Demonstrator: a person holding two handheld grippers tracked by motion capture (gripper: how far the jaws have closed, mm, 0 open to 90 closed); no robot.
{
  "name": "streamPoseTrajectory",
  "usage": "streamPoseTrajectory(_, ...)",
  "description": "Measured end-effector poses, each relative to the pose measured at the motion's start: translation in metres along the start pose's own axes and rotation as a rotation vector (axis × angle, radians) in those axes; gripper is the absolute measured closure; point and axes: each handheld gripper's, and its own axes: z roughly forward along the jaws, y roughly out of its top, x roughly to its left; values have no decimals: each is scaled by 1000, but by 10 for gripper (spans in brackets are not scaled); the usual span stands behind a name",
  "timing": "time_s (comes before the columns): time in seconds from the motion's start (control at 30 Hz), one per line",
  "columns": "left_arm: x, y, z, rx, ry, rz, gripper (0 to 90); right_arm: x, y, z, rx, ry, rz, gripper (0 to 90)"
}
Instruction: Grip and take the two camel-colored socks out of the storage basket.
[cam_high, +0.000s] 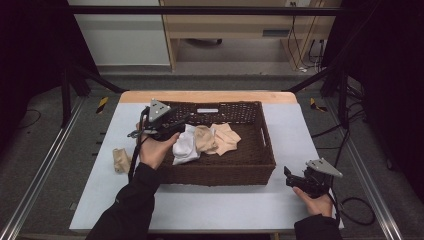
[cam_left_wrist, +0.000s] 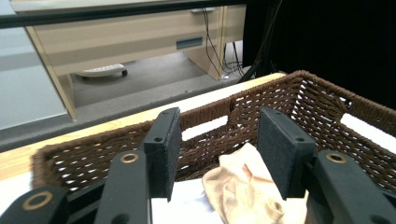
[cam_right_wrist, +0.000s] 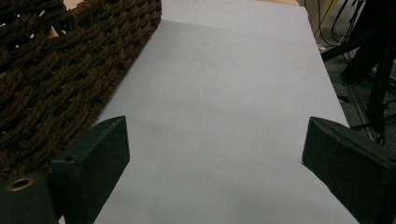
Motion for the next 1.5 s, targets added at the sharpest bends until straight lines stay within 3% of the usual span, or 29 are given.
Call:
streamPoseTrajectory(0.27,-4,-8,30,49,6,3,461,0,0,0,1,5,3,78)
streamPoseTrajectory(0.6,-7,-31,69,163,16,11,454,0,0,0,0,7,8,78)
streamPoseTrajectory(0.87,-7,-39,79,209,3,5,457,0,0,0,-1,10,8,78)
streamPoseTrajectory(0.97,-7,-41,81,245,-2,22,469,0,0,0,0,9,8,78)
streamPoseTrajectory(1.1,-6,-46,85,286,-9,4,483,0,0,0,3,12,8,78)
streamPoseTrajectory(1.33,-4,-51,91,349,-7,23,487,0,0,1,5,12,8,78)
streamPoseTrajectory(1.5,-5,-55,95,396,-32,35,471,0,0,1,4,14,11,78)
